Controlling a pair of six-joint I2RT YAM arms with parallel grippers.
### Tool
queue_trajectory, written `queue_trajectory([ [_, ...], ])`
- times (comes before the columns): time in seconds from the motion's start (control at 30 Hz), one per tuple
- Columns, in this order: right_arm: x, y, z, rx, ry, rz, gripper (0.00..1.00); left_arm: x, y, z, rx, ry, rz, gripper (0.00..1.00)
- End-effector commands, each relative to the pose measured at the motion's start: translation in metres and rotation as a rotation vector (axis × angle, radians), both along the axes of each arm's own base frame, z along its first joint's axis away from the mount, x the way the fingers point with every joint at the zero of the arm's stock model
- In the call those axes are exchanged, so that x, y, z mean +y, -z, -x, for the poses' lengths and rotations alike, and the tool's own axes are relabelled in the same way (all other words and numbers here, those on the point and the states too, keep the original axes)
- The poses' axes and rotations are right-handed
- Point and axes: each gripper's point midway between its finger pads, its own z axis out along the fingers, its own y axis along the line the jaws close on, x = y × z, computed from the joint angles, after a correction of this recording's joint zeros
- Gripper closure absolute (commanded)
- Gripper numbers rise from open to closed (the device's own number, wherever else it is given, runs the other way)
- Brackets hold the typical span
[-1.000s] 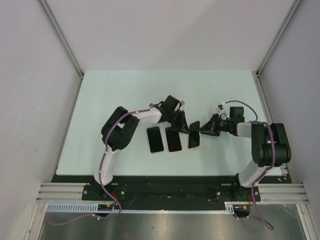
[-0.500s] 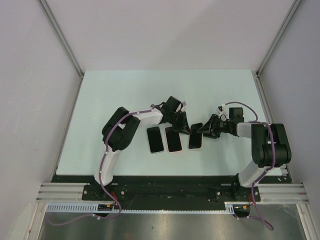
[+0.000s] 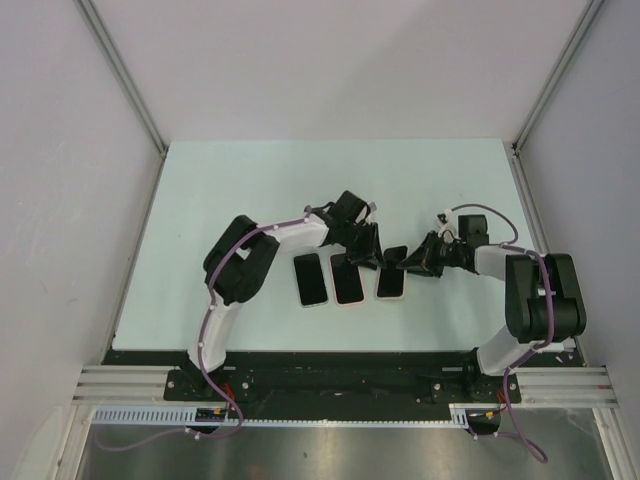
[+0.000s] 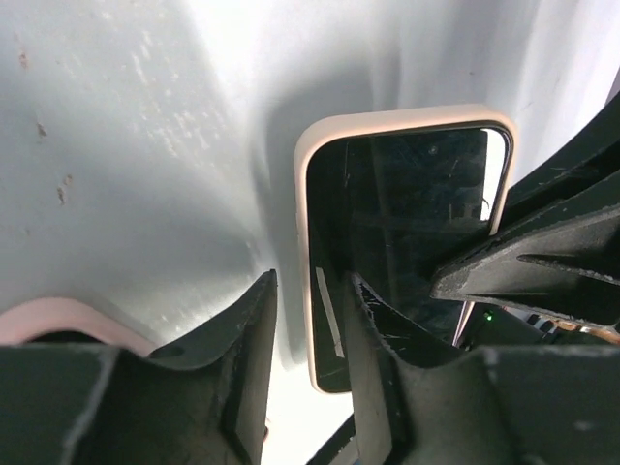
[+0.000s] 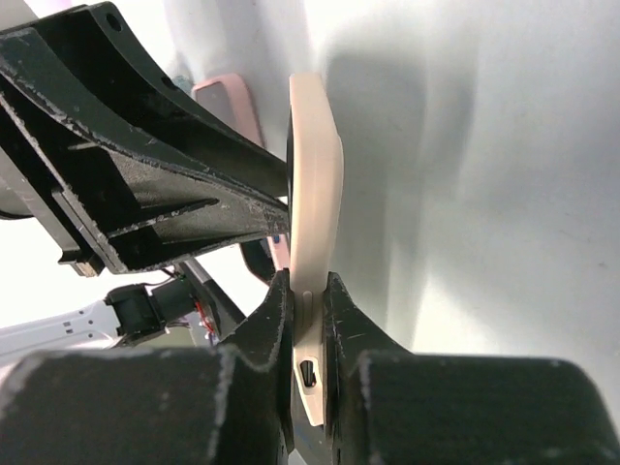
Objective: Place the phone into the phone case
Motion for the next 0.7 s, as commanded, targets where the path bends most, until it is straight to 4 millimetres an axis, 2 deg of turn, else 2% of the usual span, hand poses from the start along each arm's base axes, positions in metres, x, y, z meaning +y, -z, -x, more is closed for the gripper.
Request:
queue_trajectory([
  [0.0,0.012,-0.065,-0.016,-0.181,-0.030,-0.113,1.00,0.001,-0.097,-0.015,-0.203,0.029,0.078,0.58],
  [0.07,0.017,-0.088,-0.015,-0.211,-0.046,-0.183,1.00,0.013,-0.118,-0.019,-0.243,0.012,0.097,0.50],
  [0.1,0.019,-0.105,-0.018,-0.277,-0.057,-0.207,1.00,0.019,-0.121,-0.017,-0.255,0.016,0.099,0.48],
  [0.13,0.022,-0.118,-0.014,-0.301,-0.084,-0.243,1.00,0.025,-0.143,-0.014,-0.282,0.017,0.136,0.45],
  [0.17,0.024,-0.128,-0.013,-0.297,-0.084,-0.276,1.00,0.029,-0.151,-0.012,-0.289,0.021,0.158,0.41],
  [0.2,0.025,-0.142,-0.014,-0.351,-0.100,-0.296,1.00,0.031,-0.153,-0.007,-0.285,0.029,0.191,0.39],
  [0.23,0.027,-0.153,-0.010,-0.372,-0.118,-0.318,1.00,0.035,-0.173,-0.001,-0.306,0.041,0.241,0.38],
  [0.3,0.029,-0.170,-0.007,-0.407,-0.134,-0.351,0.99,0.038,-0.182,0.007,-0.329,0.051,0.273,0.36],
  [0.37,0.031,-0.183,-0.001,-0.434,-0.153,-0.372,0.99,0.039,-0.203,0.019,-0.351,0.082,0.343,0.35],
  [0.5,0.038,-0.211,0.009,-0.486,-0.189,-0.423,0.99,0.038,-0.211,0.034,-0.329,0.113,0.405,0.35],
  [0.67,0.045,-0.231,0.021,-0.523,-0.225,-0.459,0.98,0.036,-0.217,0.042,-0.322,0.148,0.461,0.34],
])
